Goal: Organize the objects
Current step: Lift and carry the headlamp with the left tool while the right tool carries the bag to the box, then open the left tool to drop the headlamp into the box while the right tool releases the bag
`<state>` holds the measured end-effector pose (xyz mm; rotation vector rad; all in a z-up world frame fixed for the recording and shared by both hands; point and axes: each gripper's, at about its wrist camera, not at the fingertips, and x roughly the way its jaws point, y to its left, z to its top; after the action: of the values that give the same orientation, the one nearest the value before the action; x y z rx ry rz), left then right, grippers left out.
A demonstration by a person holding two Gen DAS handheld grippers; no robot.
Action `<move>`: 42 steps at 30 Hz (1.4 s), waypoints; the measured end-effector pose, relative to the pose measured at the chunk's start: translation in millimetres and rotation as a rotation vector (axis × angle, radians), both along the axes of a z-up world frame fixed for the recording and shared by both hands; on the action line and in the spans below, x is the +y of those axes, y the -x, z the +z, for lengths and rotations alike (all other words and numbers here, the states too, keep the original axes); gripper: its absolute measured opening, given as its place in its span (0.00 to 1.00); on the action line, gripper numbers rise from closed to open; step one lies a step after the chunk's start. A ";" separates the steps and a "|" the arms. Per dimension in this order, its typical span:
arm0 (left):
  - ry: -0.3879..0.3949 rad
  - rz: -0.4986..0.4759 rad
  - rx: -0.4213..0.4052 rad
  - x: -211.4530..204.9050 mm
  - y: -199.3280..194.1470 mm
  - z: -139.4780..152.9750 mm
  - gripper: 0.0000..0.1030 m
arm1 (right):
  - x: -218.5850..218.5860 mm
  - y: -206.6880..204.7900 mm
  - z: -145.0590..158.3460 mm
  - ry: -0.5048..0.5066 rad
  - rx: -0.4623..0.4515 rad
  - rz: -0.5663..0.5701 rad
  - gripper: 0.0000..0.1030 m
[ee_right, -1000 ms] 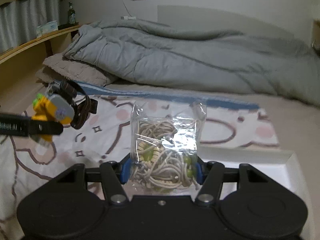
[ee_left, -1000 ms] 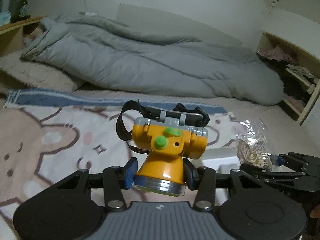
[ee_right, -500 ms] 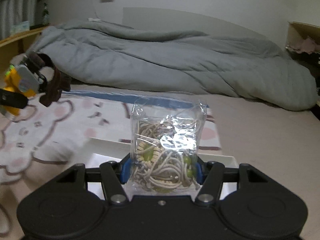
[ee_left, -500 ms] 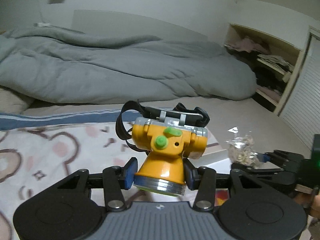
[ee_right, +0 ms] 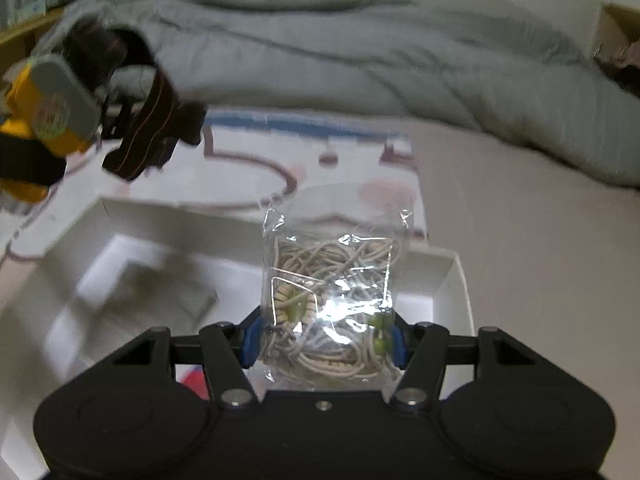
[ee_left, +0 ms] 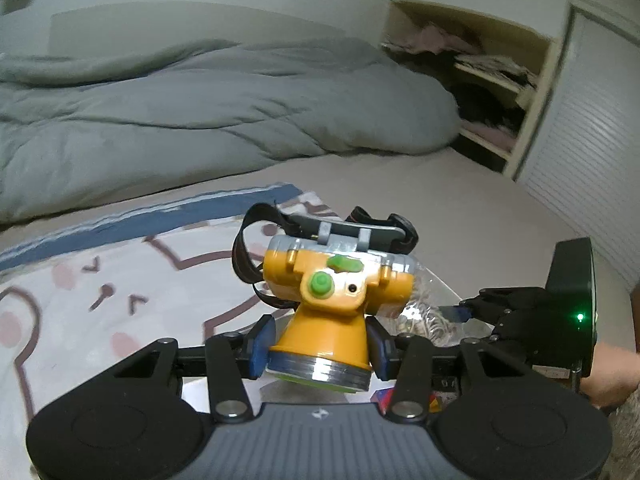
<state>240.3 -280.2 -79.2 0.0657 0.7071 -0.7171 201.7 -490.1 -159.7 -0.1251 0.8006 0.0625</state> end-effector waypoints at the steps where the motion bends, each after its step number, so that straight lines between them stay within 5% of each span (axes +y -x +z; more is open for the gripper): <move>1: -0.010 -0.024 -0.012 -4.0 -0.4 -1.7 0.47 | -2.2 0.8 -2.6 0.004 0.011 0.002 0.58; 4: -0.060 -0.100 -0.053 -20.3 -2.9 -6.7 0.40 | -13.2 8.0 -3.8 -0.008 0.036 -0.008 0.58; 6: -0.078 -0.139 -0.045 -31.1 -7.9 -12.2 0.18 | -21.2 13.7 -4.4 -0.013 0.068 -0.043 0.58; 7: -0.081 -0.159 -0.043 -34.8 -9.2 -14.3 0.16 | -23.8 17.0 -4.6 -0.016 0.077 -0.051 0.58; 14: -0.155 -0.217 0.030 -49.3 -14.3 -32.0 0.18 | -29.0 33.5 -10.5 -0.024 0.101 -0.065 0.58; 18: -0.203 -0.220 0.049 -48.2 -14.2 -39.2 0.54 | -29.7 27.6 -9.1 -0.042 0.101 -0.076 0.58; 19: -0.221 -0.221 0.043 -49.0 -13.0 -40.1 0.56 | -29.1 26.8 -9.2 -0.042 0.101 -0.074 0.58; 25: -0.399 -0.268 0.044 -75.1 -11.9 -54.9 0.55 | -28.2 24.9 -11.0 -0.034 0.107 -0.073 0.59; 29: -0.570 -0.310 -0.005 -98.2 -11.0 -69.6 0.44 | -27.6 24.2 -11.1 -0.036 0.110 -0.073 0.59; 33: -0.652 -0.318 -0.025 -108.7 -14.7 -80.9 0.44 | -26.2 21.9 -11.0 -0.030 0.118 -0.069 0.59; 37: -0.625 -0.315 -0.073 -106.6 -12.8 -86.3 0.44 | -24.3 20.4 -11.7 -0.023 0.113 -0.058 0.59; 42: -0.453 -0.311 -0.104 -85.6 -5.1 -74.3 0.43 | -23.9 23.2 -9.6 -0.039 0.080 -0.051 0.58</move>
<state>245.3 -365.9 -153.6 0.6341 0.7570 -0.8313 178.5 -514.0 -169.3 -0.0657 0.8812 0.0350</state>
